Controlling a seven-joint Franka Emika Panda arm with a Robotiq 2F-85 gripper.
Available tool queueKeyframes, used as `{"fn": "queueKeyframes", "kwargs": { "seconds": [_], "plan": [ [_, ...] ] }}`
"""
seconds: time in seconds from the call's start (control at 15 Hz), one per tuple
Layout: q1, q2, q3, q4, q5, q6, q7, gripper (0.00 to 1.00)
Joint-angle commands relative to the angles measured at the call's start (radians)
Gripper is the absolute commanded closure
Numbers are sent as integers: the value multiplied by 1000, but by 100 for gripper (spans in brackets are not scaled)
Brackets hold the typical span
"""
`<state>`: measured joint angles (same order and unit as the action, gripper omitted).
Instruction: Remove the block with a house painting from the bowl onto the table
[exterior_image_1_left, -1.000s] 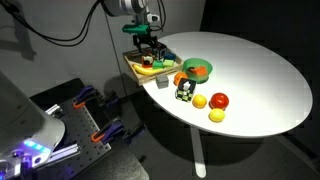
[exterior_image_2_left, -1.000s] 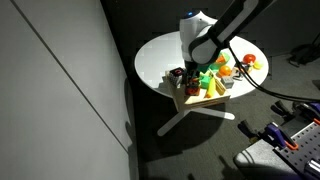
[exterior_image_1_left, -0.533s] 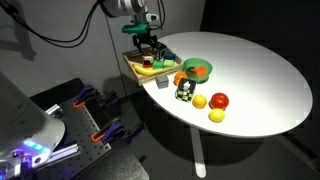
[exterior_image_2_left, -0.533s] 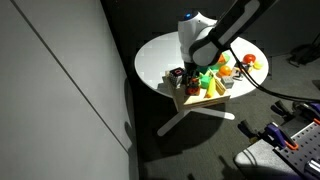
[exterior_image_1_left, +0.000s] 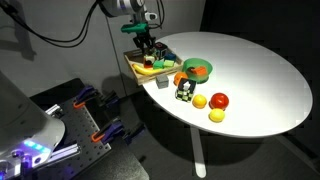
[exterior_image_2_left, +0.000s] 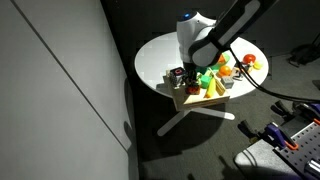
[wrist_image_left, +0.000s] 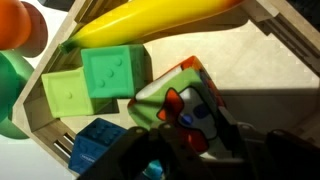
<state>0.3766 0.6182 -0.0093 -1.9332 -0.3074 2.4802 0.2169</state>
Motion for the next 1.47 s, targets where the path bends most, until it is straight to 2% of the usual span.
{"fn": "queueKeyframes", "kwargs": {
  "seconds": [0.0,0.07,0.27,0.4,1.13,1.4],
  "plan": [
    [8,5,-12,9,-27,-17,34,85],
    [4,3,-9,10,-22,-19,30,92],
    [-17,-13,5,9,3,-30,9,99],
    [-32,-25,14,7,19,-39,-6,96],
    [-107,-122,35,-3,76,-83,-28,96],
    [-150,-165,66,-10,145,-113,-62,96]
  ]
}}
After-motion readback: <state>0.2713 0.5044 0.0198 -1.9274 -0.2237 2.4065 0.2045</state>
